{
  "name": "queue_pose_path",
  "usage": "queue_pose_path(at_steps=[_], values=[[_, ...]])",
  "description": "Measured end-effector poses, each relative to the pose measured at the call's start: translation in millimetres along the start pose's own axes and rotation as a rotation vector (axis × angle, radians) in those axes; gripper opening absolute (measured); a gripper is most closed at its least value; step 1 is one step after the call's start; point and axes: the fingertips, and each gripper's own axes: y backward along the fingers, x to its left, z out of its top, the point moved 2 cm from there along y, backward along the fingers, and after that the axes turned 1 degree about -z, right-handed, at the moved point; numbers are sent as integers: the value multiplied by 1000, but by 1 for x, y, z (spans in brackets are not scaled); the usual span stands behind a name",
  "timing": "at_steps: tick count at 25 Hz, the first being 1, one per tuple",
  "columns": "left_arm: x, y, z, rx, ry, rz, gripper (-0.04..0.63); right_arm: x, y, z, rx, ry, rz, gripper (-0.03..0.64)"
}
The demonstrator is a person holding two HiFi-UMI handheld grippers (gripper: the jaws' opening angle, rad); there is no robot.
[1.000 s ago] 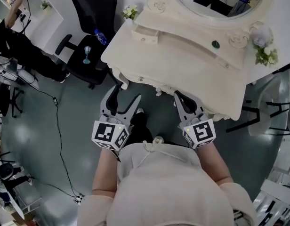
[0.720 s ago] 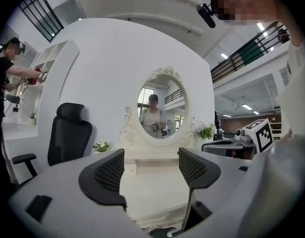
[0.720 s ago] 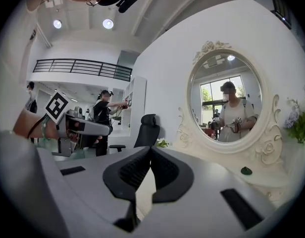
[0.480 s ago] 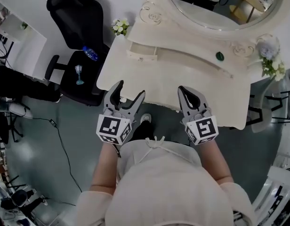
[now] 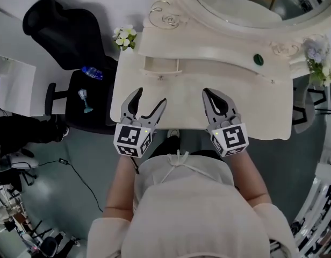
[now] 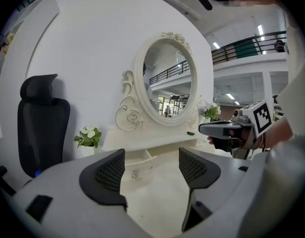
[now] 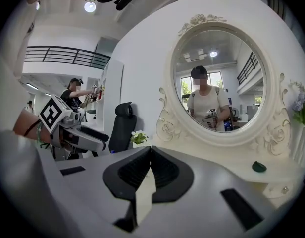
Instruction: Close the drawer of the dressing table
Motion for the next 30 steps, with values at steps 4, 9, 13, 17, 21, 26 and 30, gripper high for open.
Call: queue_pose_path(at_steps=[4, 9, 13, 17, 21, 26, 30], values=[[18, -28, -24, 53, 26, -29, 344, -4, -20, -19, 40, -27, -17, 6], [37, -59, -49, 92, 95, -37, 344, -9, -43, -41, 83, -55, -28, 6], [43, -82, -71, 119, 118, -50, 344, -15, -63, -54, 100, -52, -27, 6], [48, -100, -89, 170, 99, -39, 342, -20, -79, -64, 124, -57, -32, 6], [47, -113, -101, 205, 108, -31, 342, -21, -84, -75, 157, -51, -28, 6], [50, -122, -107, 225, 122, 10, 257, -25, -80, -81, 170, -55, -39, 6], [57, -124, -109, 229, 118, 67, 143, -27, -78, -83, 177, -60, -50, 6]])
